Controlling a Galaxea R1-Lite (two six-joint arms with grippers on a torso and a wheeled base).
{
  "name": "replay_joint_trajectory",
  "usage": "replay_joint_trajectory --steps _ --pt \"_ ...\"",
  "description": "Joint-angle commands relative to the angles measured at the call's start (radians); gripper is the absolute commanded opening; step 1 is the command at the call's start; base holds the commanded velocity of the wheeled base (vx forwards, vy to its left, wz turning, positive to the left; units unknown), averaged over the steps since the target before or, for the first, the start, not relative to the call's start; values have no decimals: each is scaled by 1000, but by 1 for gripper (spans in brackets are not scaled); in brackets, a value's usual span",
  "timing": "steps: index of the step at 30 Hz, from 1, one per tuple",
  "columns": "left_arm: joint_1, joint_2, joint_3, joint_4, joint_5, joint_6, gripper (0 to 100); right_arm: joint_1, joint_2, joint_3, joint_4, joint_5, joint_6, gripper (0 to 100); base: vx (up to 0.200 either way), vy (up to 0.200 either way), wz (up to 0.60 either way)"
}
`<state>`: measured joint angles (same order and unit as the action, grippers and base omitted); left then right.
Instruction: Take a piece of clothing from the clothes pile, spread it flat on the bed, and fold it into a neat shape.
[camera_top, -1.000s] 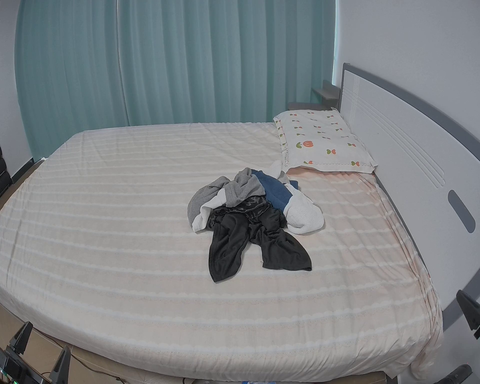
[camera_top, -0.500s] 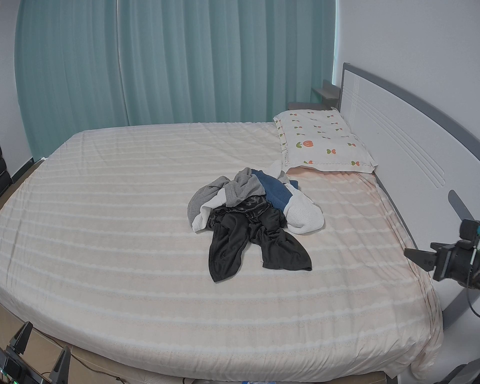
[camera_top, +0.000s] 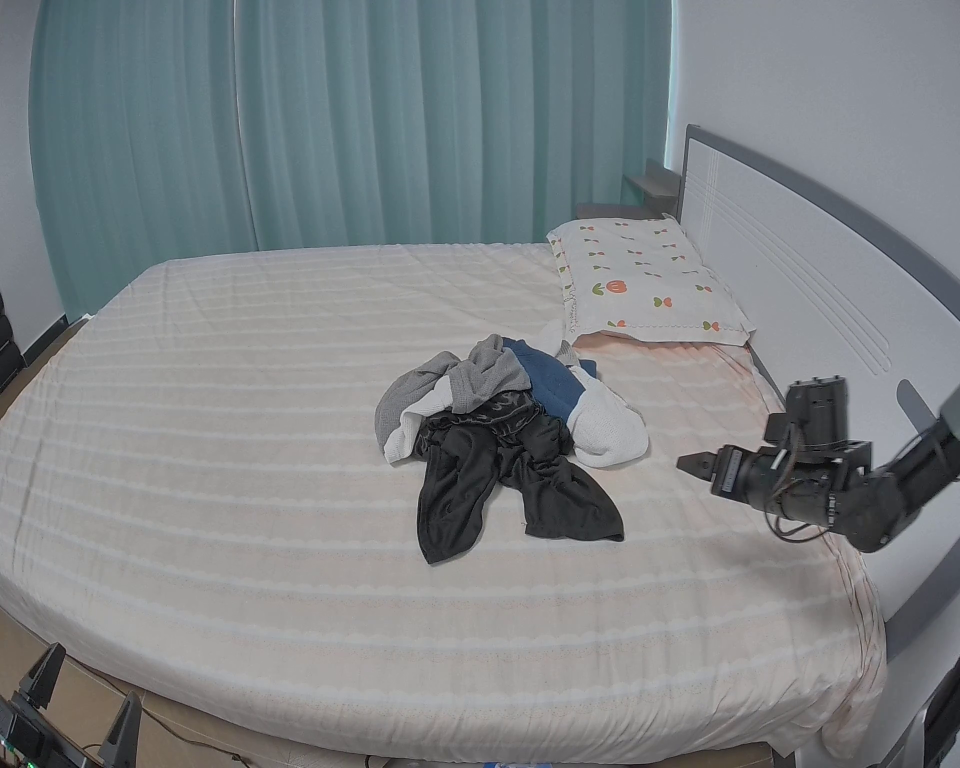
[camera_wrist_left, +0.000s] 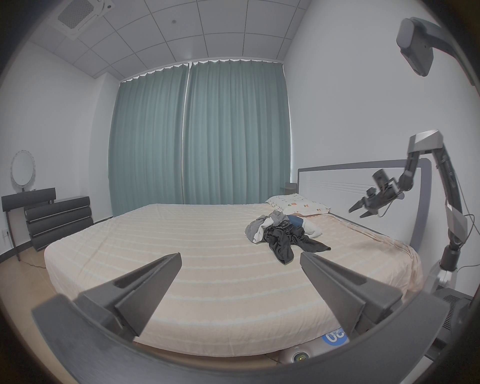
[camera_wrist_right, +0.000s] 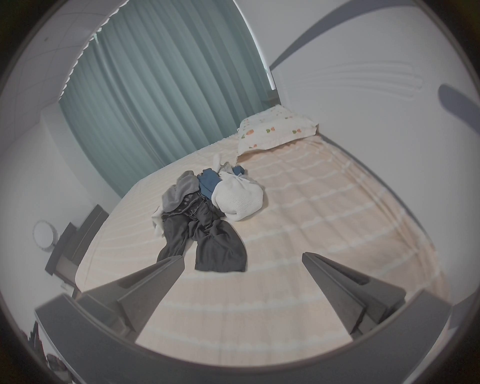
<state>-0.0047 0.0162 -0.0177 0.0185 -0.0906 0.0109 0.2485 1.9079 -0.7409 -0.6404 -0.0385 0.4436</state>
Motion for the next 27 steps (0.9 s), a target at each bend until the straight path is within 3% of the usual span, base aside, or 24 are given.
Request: replay_joint_trajectory --steps 1,27 --pt "0 -12 15 0 0 0 100 86 418 -275 -71 -87 121 100 0 0 0" --pt "0 -12 15 0 0 0 100 192 721 -591 -51 -152 115 100 0 0 0"
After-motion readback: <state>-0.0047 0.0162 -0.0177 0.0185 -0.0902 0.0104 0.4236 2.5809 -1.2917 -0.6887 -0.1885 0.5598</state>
